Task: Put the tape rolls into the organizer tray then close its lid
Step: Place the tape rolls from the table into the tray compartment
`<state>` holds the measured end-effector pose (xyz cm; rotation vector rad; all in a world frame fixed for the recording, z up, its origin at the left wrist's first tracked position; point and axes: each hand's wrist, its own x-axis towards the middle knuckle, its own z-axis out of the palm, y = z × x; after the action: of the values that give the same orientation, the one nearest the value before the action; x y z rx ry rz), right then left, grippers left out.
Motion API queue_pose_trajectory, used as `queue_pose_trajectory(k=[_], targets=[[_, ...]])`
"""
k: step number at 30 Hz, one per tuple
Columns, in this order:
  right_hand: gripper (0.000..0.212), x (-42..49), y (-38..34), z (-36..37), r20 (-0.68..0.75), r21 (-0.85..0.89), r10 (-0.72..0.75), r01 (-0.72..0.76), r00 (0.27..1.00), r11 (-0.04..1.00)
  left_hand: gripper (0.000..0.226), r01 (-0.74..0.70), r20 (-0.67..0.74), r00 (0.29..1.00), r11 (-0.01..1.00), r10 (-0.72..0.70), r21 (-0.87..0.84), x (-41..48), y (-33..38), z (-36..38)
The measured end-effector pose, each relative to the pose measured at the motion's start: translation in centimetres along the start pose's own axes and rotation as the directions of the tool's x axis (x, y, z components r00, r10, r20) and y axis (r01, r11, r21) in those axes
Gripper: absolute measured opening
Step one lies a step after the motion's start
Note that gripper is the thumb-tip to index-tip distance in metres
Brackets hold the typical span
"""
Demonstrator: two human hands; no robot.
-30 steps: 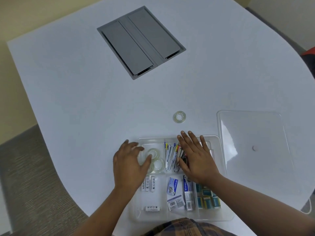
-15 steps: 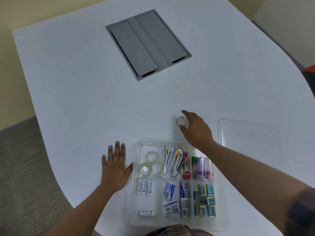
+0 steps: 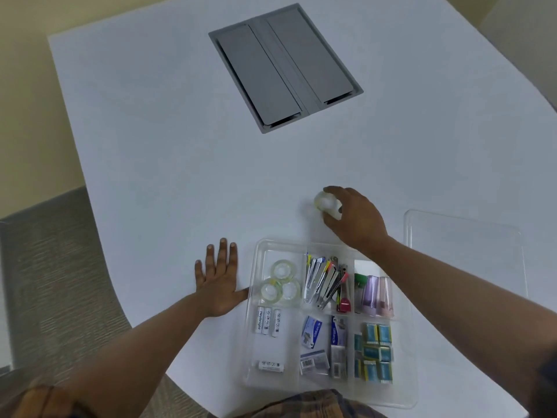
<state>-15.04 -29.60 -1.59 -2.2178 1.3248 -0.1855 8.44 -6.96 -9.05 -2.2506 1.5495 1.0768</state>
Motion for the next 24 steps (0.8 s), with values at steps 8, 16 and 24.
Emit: queue_pose_trajectory(k=[8,16,24], targets=[[0.028,-7.2,-5.7,1.2,0.132,-0.061,-0.311,0.321,0.941,0.945,0.106,0.008,0.047,0.999,1.000,-0.009,0.020,-0.2,0.3,-0.6],[0.020,-8.6,-5.9,3.5,0.221,-0.197,-0.282,0.326,0.934,0.925,0.107,0.022,0.058,0.998,1.000,-0.022,0.014,-0.3,0.4,-0.9],[0.026,-8.9,-5.2,3.9,0.249,-0.222,-0.224,0.281,0.942,0.934,0.117,0.014,0.194,0.981,0.999,-0.021,0.038,-0.1,0.6,-2.2]])
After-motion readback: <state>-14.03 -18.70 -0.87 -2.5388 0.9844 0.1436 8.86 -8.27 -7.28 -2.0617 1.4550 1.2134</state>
